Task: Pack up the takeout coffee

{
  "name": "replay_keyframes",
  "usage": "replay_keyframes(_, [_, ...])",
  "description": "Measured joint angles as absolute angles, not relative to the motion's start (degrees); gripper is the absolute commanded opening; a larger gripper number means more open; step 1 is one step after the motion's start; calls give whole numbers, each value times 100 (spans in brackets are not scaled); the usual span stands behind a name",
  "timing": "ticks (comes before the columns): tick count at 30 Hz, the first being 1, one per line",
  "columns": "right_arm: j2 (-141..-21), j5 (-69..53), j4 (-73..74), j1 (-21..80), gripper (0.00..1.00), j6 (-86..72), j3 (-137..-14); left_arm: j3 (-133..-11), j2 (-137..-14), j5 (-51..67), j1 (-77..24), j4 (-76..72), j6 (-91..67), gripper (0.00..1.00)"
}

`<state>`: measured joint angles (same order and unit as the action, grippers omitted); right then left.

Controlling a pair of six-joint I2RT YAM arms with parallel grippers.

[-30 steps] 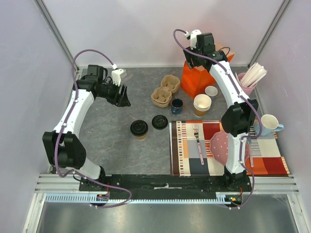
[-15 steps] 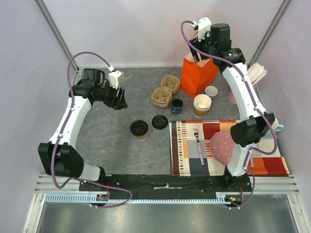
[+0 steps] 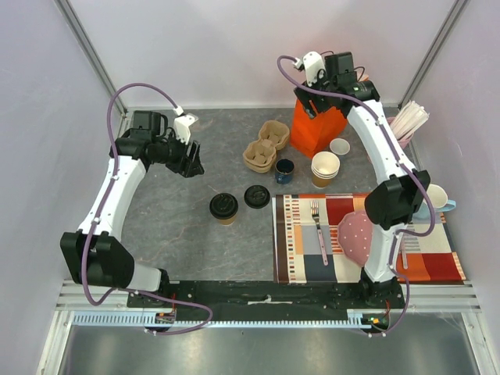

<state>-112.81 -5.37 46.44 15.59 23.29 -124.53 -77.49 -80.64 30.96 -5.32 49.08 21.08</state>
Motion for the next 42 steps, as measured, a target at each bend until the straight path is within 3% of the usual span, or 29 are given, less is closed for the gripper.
replay_keyframes(3, [-11515, -388, 4779, 1559, 46, 2491, -12464, -7749, -8114, 3094, -532, 4915, 2112, 66])
replay_keyframes(4, [-11607, -344, 4827, 1559, 30, 2547, -12505, -7749, -8117, 3094, -532, 4915, 2112, 66])
replay_keyframes(6, [-11793, -276, 4895, 1557, 11, 2655, -12652, -7749, -8117, 3094, -532, 4917, 2115, 66])
replay_keyframes(9, [-11911, -272, 4910, 1559, 0, 2812, -12757, -7749, -8119, 3092, -532, 4917, 2115, 66])
replay_keyframes(19, [-11577, -261, 4759, 1559, 0, 3339, -12621, -7749, -8119, 3050, -532, 4919, 2156, 66])
replay_keyframes(31, [-10291, -217, 4073, 1695, 0, 3369, -12466, -7749, -7870, 2799, -460, 4923, 2222, 66])
replay_keyframes(38, [-9826, -169, 3750, 2324, 0, 3393, -12466, -7749, -7564, 2403, 3, 4921, 2220, 66])
replay_keyframes(42, [-9644, -414, 3564, 3166, 0, 3435, -12466, -7749, -7535, 2211, 607, 4921, 2215, 66])
